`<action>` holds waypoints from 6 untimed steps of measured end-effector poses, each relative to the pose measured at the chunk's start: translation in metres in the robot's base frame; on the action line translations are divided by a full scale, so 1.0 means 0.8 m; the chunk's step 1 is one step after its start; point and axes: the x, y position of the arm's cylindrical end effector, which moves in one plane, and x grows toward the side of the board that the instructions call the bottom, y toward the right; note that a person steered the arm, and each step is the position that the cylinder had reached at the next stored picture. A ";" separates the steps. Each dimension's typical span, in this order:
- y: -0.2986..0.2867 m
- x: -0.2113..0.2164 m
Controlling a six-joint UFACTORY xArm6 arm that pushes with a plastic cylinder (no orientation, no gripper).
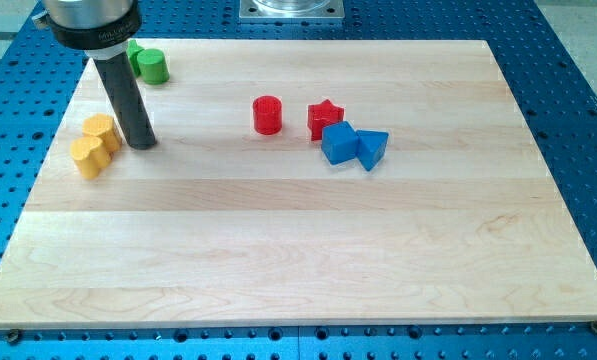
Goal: Move the arm towards the red circle
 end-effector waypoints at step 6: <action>0.084 0.049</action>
